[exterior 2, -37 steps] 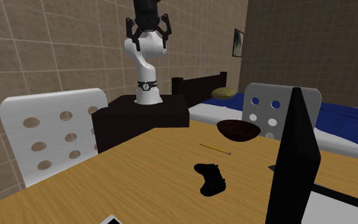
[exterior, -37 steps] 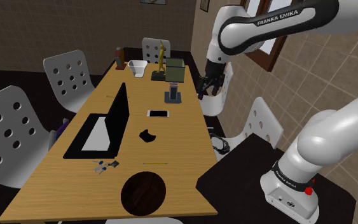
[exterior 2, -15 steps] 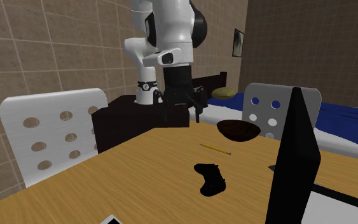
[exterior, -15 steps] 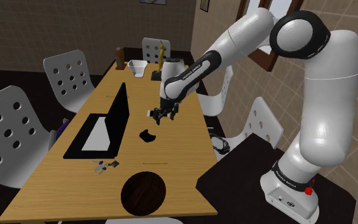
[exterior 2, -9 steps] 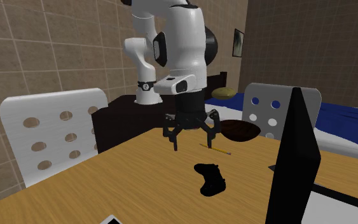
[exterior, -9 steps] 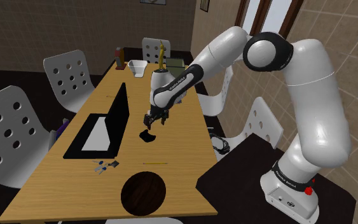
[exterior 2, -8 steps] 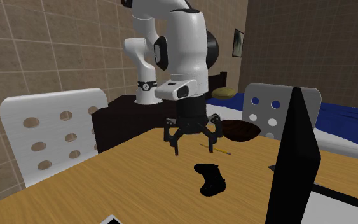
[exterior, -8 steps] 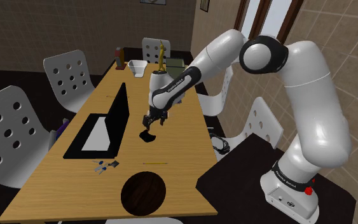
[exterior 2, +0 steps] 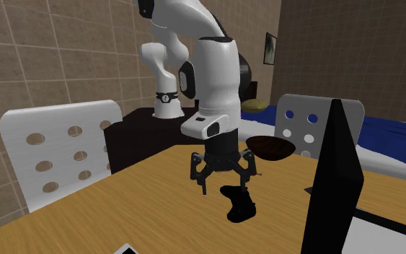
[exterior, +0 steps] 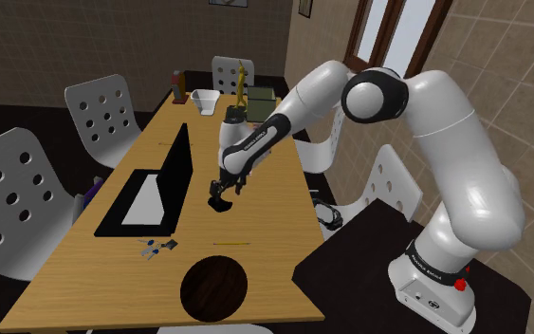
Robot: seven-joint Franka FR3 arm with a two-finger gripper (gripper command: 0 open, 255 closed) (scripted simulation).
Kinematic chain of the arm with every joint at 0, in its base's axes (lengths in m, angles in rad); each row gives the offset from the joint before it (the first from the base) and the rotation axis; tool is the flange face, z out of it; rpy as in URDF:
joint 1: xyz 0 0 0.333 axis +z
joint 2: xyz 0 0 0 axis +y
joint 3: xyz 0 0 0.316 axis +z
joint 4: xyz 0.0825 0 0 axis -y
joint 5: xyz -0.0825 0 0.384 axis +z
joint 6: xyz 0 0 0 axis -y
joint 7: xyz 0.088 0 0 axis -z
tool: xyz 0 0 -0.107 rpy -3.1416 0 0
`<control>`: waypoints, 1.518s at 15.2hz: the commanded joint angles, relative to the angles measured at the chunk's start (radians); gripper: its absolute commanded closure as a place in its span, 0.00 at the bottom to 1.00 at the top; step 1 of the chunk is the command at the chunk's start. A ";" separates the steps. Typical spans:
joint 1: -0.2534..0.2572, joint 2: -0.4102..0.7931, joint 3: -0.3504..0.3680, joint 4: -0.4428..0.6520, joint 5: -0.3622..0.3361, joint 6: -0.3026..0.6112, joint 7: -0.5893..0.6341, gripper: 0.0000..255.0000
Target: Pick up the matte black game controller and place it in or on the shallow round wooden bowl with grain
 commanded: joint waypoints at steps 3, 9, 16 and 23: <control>0.002 0.021 -0.002 0.014 -0.002 0.007 -0.001 0.00; 0.002 0.021 -0.002 0.014 -0.002 0.007 -0.001 1.00; 0.000 0.021 -0.003 0.008 -0.002 0.013 -0.002 1.00; -0.428 0.164 0.400 0.120 0.243 -0.062 -0.503 0.00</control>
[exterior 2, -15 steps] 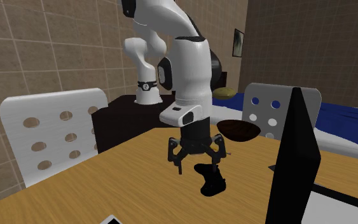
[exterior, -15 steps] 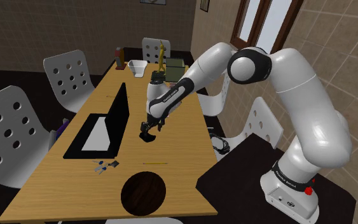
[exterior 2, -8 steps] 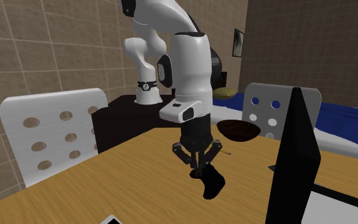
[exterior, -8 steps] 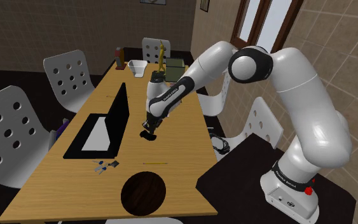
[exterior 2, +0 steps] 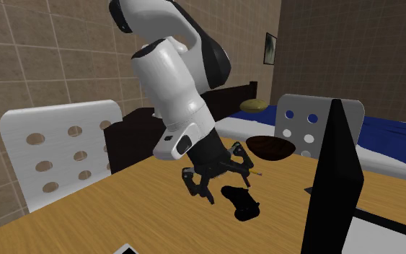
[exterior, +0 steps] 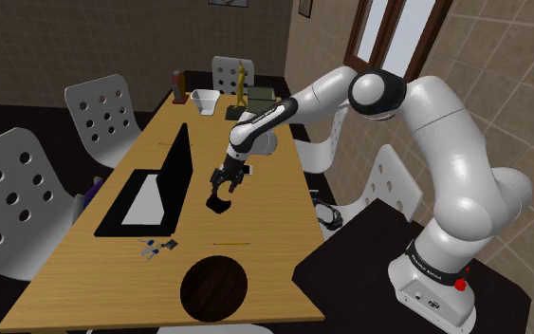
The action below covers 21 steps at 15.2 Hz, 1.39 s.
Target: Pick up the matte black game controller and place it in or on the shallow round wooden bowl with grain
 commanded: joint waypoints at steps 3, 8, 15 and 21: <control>-0.042 0.069 0.057 0.047 0.031 -0.003 -0.084 0.00; -0.017 0.108 0.050 0.073 0.027 0.016 -0.081 0.00; -0.017 0.108 0.050 0.073 0.027 0.016 -0.081 0.00; -0.019 0.107 0.050 0.073 0.027 0.015 -0.082 1.00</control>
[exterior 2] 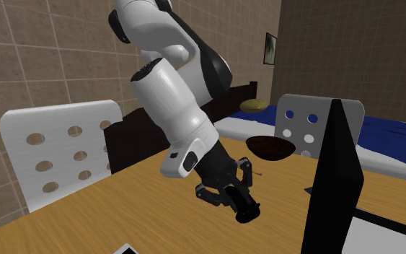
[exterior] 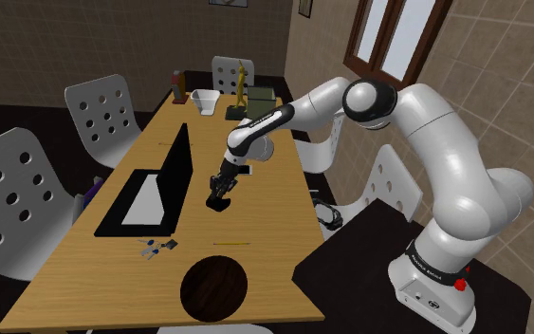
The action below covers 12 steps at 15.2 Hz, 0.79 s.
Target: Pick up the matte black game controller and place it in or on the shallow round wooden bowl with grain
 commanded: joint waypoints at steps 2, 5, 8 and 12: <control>0.001 0.006 -0.003 0.000 -0.001 0.001 -0.001 1.00; -0.001 -0.007 0.000 -0.009 0.001 -0.002 0.004 1.00; -0.008 -0.041 0.007 -0.028 0.005 -0.015 0.014 1.00; -0.011 -0.061 0.011 -0.033 0.007 -0.027 0.021 1.00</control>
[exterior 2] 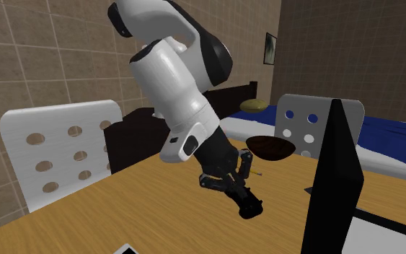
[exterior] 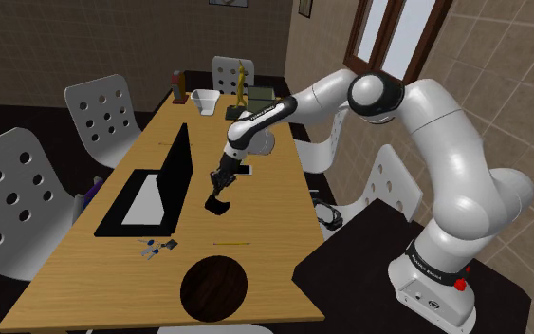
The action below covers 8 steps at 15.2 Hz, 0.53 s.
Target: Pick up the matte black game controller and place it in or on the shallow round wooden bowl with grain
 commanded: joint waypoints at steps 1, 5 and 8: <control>0.000 0.000 0.000 0.000 0.000 0.000 0.000 0.00; 0.451 -0.134 -0.363 -0.040 -0.328 -0.024 0.361 0.00; 0.456 -0.100 -0.367 -0.023 -0.333 -0.006 0.364 0.00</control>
